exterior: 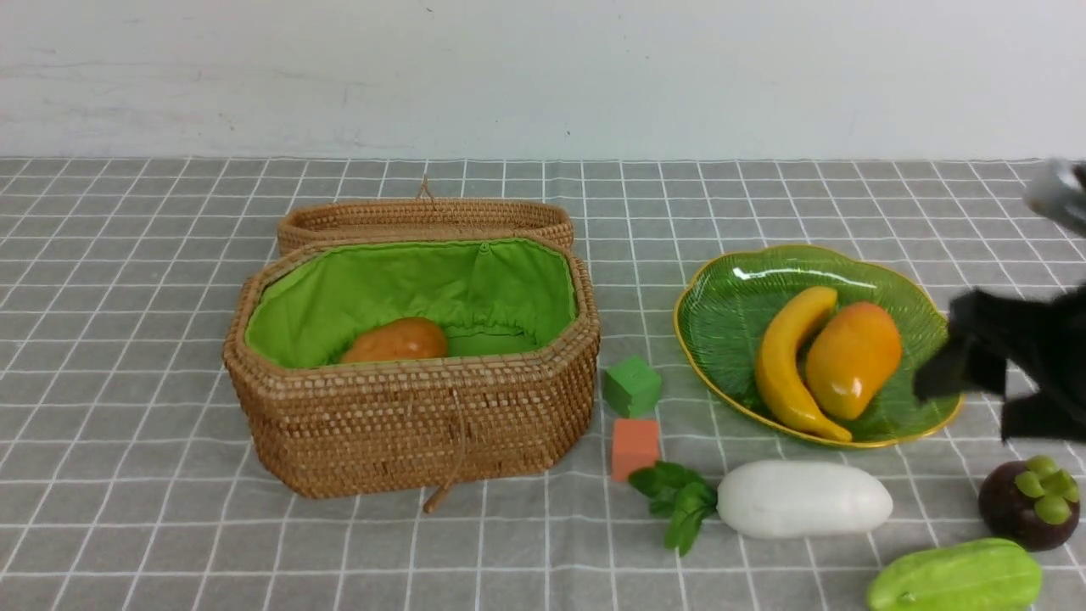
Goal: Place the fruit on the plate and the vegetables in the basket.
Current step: Take a chayote with your right arm and place it on the basket on the left.
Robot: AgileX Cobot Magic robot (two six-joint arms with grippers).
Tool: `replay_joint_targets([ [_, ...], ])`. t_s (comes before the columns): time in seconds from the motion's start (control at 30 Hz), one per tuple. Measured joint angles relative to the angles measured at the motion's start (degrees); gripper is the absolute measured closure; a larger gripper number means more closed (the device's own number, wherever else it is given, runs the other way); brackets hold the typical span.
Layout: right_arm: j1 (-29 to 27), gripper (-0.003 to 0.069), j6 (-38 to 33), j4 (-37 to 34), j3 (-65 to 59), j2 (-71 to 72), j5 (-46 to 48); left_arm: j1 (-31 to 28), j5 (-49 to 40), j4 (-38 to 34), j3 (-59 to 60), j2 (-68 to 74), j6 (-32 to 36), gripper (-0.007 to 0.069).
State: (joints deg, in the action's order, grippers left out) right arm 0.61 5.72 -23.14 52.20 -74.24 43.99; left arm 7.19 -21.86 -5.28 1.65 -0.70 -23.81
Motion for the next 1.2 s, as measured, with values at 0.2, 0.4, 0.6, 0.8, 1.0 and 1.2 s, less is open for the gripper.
replay_joint_targets([
  [0.2,0.0,0.0095,6.6,1.7,-9.9,1.3,-2.3,0.0,0.0,0.0,0.0,0.0,0.0,0.0554],
  [0.4,0.0,0.006,11.9,5.3,-11.7,-1.0,-8.1,0.0,0.0,0.0,0.0,0.0,0.0,0.055],
  [0.6,0.0,0.0055,19.6,5.6,-11.7,-5.7,-9.1,0.0,0.0,0.0,0.0,0.0,0.0,0.0544],
  [0.8,0.0,0.006,33.4,5.4,-11.7,-9.4,-8.8,0.0,0.0,0.0,0.0,0.0,0.0,0.0538],
  [1.0,0.0,0.0085,36.1,6.2,-11.7,-10.3,-13.2,0.0,0.0,0.0,0.0,0.0,0.0,0.0532],
  [1.2,0.0,0.0179,30.1,7.6,-12.6,-12.0,-12.9,0.0,0.0,0.0,0.0,0.0,0.0,0.0524],
])
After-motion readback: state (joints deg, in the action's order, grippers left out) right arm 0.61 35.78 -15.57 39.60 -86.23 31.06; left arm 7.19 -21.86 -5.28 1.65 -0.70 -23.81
